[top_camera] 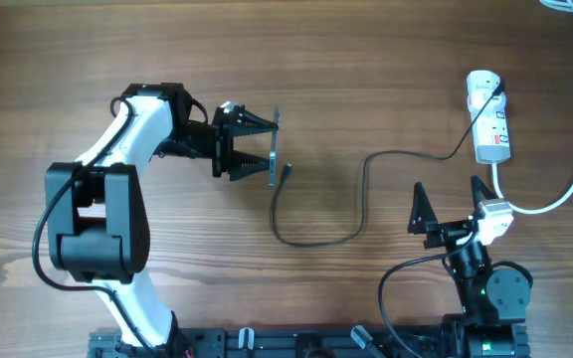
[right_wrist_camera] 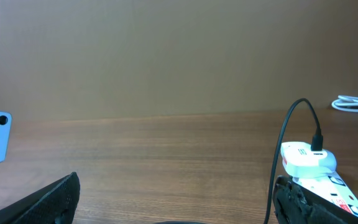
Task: Plug charger to phone and switch on socket
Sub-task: 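Lift the phone with the left gripper and tilt it upright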
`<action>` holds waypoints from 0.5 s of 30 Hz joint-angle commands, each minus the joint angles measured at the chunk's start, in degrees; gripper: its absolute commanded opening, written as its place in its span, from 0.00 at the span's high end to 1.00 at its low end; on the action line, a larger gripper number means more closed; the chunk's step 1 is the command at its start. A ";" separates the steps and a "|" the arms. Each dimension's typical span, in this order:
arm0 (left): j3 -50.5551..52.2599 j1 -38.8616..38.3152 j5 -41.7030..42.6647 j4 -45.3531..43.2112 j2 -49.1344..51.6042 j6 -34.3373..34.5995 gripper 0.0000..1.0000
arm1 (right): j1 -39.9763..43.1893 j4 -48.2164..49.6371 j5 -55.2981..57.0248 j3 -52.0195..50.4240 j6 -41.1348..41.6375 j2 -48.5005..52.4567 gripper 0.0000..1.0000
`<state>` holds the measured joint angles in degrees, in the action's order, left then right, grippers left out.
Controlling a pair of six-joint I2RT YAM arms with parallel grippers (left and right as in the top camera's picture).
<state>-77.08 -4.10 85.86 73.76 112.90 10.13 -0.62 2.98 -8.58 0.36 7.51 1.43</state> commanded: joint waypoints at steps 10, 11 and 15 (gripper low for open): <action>0.15 0.24 3.04 0.22 -1.81 -0.76 0.33 | -0.17 0.09 -0.85 -0.07 0.59 0.13 0.00; 0.15 0.24 3.04 0.22 -1.81 -0.76 0.33 | -0.17 0.09 -0.85 -0.07 0.57 0.13 0.00; 0.15 0.24 3.04 0.22 -1.81 -0.79 0.33 | -0.17 0.09 -0.87 -0.07 0.57 0.13 0.00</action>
<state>-77.06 -4.10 85.86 73.76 112.90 10.13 -0.62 3.01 -8.58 0.36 7.51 1.43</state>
